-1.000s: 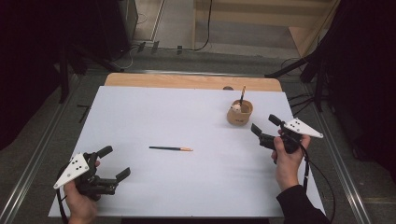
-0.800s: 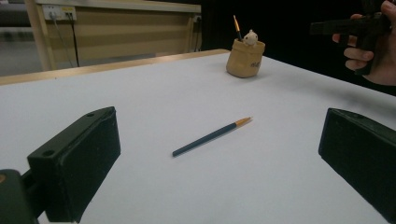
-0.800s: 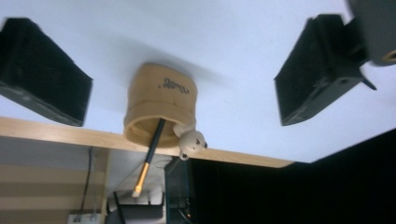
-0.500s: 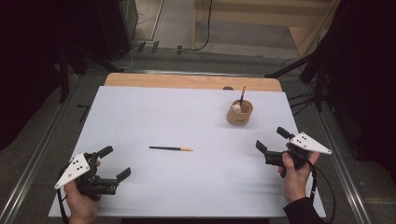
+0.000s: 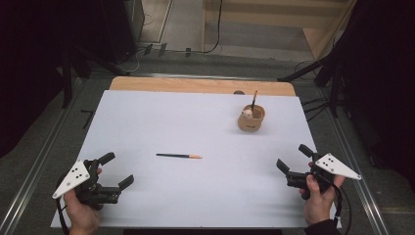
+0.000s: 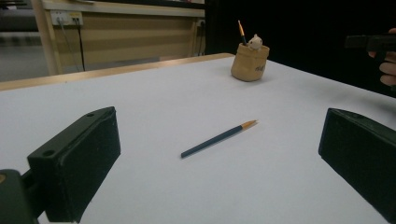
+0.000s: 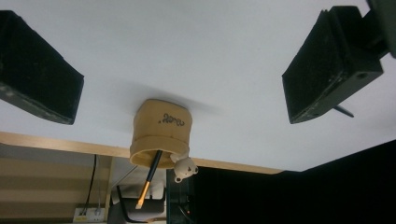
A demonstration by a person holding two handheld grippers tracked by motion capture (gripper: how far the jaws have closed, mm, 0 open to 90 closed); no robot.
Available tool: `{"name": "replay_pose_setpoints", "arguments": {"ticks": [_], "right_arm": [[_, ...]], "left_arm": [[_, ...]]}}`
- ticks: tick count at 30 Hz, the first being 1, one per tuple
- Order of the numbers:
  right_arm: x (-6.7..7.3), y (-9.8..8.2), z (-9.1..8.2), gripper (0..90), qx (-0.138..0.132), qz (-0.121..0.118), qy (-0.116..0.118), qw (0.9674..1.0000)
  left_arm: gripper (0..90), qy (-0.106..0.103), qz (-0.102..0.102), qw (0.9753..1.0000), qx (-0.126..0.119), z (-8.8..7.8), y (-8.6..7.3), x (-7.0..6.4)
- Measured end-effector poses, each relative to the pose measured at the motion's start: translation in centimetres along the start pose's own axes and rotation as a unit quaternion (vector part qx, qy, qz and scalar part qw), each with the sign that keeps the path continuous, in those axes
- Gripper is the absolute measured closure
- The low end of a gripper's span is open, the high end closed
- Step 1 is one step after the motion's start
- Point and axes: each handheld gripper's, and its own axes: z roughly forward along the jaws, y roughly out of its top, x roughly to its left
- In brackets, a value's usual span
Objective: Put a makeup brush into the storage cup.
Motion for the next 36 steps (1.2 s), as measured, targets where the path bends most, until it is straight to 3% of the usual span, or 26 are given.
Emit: {"name": "replay_pose_setpoints", "arguments": {"ticks": [3, 12, 30, 33, 36], "right_arm": [[-0.1, -0.3, -0.5, 0.0, 0.004, -0.01, -0.009, 0.9999], [-0.6, -0.9, -2.0, 0.0, -0.002, 0.001, -0.009, 1.0], [-0.7, -0.8, -1.9, 0.0, -0.002, 0.001, -0.003, 1.0], [-0.7, -0.8, -1.9, 0.0, -0.001, 0.003, -0.004, 1.0], [-0.8, -0.8, -1.9, 0.7, -0.003, 0.002, -0.004, 1.0]], "left_arm": [[0.0, 0.002, -0.002, 1.0, -0.002, -0.1, 0.1, 0.1], [0.0, 0.004, -0.004, 1.0, -0.004, -0.2, 0.1, 0.3], [0.0, -0.006, -0.012, 0.9998, -0.012, 0.3, 1.0, -0.2], [0.0, 0.006, -0.004, 1.0, 0.004, 0.7, 1.4, -0.4], [0.0, 0.0, -0.007, 1.0, 0.005, 1.3, 1.5, -0.6]]}}
